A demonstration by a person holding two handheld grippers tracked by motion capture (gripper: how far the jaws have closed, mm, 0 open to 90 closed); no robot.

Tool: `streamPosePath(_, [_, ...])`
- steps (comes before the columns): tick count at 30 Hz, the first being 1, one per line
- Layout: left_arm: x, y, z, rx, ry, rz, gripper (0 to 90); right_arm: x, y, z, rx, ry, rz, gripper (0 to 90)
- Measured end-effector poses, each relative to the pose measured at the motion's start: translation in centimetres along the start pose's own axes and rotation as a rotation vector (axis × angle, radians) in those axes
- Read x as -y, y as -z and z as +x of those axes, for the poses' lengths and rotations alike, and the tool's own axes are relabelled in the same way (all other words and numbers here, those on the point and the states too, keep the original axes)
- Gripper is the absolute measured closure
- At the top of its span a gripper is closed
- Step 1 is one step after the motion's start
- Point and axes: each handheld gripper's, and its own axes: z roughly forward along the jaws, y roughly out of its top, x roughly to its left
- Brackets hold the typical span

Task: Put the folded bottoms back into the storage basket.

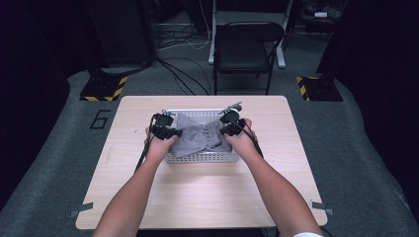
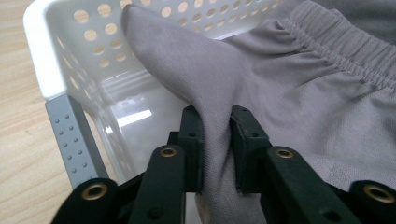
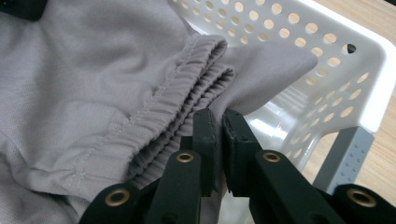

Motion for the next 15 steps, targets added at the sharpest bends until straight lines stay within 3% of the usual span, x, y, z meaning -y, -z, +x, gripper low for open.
streamPosePath(3, [0.2,0.2,0.0,0.0,0.001,0.007,59.7,0.1,-0.2,0.0,-0.004,-0.017,-0.004,68.5])
streamPosePath(6, [0.2,0.6,-0.1,-0.01,-0.003,0.001,48.0,0.3,-0.1,0.0,-0.003,-0.01,-0.013,60.2])
streamPosePath(8, [0.2,1.2,-0.1,-0.014,-0.014,0.0,46.2,0.4,0.1,0.1,0.006,-0.03,-0.022,55.1])
streamPosePath(12, [0.5,2.7,-0.4,0.009,0.0,-0.052,43.5,0.7,1.1,0.2,-0.006,-0.026,-0.043,51.6])
streamPosePath(15, [1.0,3.7,-0.5,0.031,0.011,-0.047,39.7,1.0,2.4,0.4,-0.022,-0.031,-0.073,45.4])
